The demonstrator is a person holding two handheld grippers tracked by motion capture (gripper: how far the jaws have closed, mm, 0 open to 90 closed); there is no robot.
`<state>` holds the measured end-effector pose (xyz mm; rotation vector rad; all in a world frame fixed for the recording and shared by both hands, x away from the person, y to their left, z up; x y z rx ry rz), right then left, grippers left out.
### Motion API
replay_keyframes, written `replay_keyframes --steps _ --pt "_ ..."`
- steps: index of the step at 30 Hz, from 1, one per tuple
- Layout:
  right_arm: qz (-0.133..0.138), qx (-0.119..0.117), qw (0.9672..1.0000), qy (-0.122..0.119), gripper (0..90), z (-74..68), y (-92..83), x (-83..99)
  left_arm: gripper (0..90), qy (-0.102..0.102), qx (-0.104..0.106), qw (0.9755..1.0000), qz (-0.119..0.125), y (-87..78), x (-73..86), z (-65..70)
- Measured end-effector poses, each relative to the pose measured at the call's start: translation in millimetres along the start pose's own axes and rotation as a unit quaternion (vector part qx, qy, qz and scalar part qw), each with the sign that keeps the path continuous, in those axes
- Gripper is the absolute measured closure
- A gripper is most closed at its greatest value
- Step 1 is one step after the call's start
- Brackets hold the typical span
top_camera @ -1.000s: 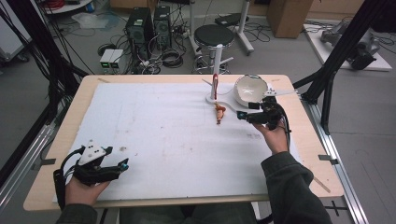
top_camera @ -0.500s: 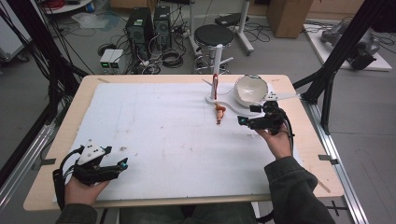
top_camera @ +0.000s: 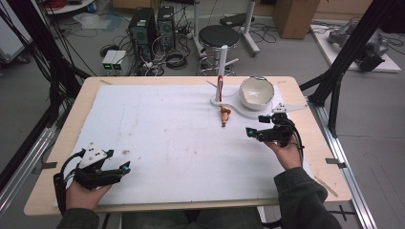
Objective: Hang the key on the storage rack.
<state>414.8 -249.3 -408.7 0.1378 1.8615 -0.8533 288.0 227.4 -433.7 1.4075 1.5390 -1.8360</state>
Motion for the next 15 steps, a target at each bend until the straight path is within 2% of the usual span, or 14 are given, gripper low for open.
replay_keyframes --steps 15 --pt "-0.003 0.005 0.9999 -0.013 12.7 -9.4 -6.7 18.5 28.2 0.001 0.000 1.0000 0.000 -0.5 0.5 -0.8"
Point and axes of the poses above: each handheld gripper's, and its own axes: y roughly forward along the jaws, x roughly out of its underside, z roughly to its right, the point moved 6 cm from there along y, roughly forward along the jaws, and after that the axes turned 5 degrees about -x, right-handed, at the moved point
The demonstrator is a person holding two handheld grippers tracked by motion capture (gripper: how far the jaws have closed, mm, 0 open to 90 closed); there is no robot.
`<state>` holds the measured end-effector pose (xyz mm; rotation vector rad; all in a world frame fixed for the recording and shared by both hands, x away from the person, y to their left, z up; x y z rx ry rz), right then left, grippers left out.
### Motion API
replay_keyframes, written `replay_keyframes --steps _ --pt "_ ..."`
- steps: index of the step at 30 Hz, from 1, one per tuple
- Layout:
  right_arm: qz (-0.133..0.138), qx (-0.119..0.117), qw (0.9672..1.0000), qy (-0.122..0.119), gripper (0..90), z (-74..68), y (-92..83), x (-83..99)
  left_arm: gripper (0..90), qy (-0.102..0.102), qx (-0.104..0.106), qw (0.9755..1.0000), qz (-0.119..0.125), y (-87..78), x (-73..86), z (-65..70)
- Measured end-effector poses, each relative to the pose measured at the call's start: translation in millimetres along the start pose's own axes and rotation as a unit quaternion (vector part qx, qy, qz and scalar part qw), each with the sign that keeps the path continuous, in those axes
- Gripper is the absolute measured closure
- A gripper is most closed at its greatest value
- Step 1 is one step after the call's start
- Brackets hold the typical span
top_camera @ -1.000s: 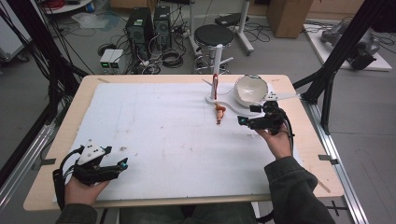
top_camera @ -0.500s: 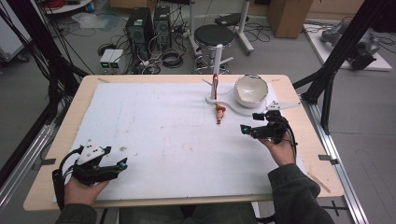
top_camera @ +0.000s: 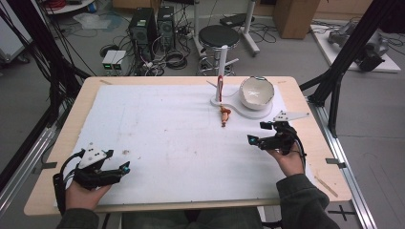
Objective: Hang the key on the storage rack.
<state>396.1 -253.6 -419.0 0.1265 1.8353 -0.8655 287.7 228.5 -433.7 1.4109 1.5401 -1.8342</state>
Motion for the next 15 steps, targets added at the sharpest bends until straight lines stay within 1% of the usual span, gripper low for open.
replay_keyframes --steps 1,3,5,15 --pt "0.000 -0.001 1.0000 0.002 12.7 -0.9 -0.2 1.3 28.2 0.001 0.000 1.0000 -0.001 -0.2 0.1 -0.2" --pt "0.000 -0.001 1.0000 -0.001 12.7 -1.6 -0.8 4.1 28.1 0.003 0.000 1.0000 -0.001 -0.4 0.3 -0.5" --pt "-0.003 -0.001 1.0000 0.003 12.7 -2.9 -1.6 6.6 28.0 0.001 0.000 1.0000 0.000 -0.6 0.3 -0.3" --pt "-0.001 -0.002 1.0000 -0.001 12.6 -9.0 -8.4 17.0 27.7 0.001 -0.001 1.0000 0.000 -1.8 0.8 -0.5"
Point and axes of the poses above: each handheld gripper's, and its own axes: y roughly forward along the jaws, x roughly out of its underside, z roughly to its right, the point moved 6 cm from there along y, roughly forward along the jaws, and after that the axes turned 5 degrees about -x, right-handed, at the moved point
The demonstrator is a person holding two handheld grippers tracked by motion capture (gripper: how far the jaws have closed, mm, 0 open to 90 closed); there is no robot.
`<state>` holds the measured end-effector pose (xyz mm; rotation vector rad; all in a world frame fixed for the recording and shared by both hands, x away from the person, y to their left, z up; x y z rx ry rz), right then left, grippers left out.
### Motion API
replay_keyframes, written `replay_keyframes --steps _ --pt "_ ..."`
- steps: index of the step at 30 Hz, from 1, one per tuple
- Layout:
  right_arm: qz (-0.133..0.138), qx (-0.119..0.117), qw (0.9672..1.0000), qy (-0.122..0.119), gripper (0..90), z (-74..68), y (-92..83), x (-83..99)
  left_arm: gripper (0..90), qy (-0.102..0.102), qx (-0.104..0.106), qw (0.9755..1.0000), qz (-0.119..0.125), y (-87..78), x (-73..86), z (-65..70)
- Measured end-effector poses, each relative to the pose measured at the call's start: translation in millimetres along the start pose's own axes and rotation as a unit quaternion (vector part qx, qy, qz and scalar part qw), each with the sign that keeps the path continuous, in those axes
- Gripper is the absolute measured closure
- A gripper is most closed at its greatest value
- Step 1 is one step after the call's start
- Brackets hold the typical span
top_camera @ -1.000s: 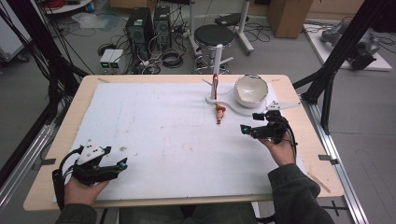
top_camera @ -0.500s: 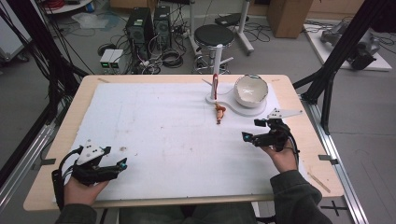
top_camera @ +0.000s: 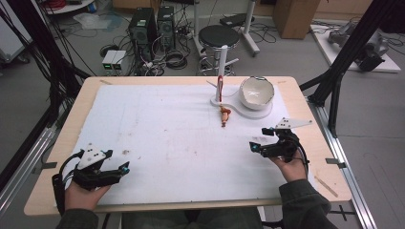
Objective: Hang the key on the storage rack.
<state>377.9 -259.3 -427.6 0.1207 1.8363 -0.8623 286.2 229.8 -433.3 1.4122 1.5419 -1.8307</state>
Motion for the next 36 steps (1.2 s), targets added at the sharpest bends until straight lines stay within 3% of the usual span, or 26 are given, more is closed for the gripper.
replay_keyframes --steps 36 --pt "-0.007 0.012 0.9999 -0.003 12.4 -10.3 -28.2 30.9 27.3 0.000 0.002 1.0000 -0.002 -0.6 3.3 -1.8"
Point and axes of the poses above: each handheld gripper's, and its own axes: y roughly forward along the jaws, x roughly out of its underside, z roughly to its right, the point moved 6 cm from there along y, roughly forward along the jaws, and after that the axes turned 5 degrees about -x, right-handed, at the moved point
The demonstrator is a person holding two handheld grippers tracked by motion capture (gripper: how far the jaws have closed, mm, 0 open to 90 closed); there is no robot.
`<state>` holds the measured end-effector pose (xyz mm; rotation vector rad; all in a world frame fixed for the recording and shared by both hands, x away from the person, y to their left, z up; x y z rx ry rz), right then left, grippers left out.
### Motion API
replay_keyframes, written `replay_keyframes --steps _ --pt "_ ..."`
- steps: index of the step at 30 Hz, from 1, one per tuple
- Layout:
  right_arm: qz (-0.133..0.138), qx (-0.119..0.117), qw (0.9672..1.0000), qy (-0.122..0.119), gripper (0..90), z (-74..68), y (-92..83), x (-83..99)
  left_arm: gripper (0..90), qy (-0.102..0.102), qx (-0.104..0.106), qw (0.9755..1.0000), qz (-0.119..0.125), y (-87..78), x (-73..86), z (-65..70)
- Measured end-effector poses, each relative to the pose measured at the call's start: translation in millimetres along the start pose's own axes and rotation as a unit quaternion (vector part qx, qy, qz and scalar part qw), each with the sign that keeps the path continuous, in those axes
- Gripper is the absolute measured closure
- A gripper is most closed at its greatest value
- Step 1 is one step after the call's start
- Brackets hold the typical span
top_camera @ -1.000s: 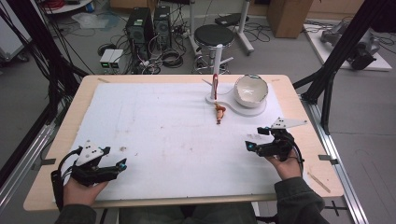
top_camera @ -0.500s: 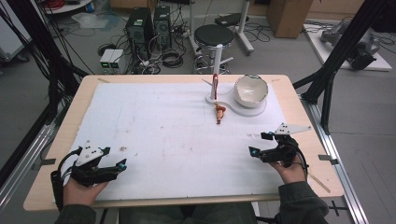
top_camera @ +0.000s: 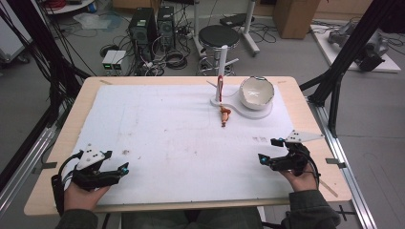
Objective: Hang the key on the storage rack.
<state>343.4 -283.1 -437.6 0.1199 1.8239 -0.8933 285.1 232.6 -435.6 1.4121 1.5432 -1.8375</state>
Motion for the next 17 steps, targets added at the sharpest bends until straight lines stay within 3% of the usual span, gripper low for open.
replay_keyframes --steps 17 --pt "-0.002 0.005 0.9999 -0.009 12.2 -2.2 -0.2 2.8 27.3 0.000 0.003 1.0000 0.001 1.2 0.8 0.5"
Point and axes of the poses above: each handheld gripper's, and its own axes: y roughly forward along the jaws, x roughly out of its underside, z roughly to its right, the point moved 6 cm from there along y, roughly forward along the jaws, and after that the axes turned 5 degrees about -x, right-handed, at the moved point
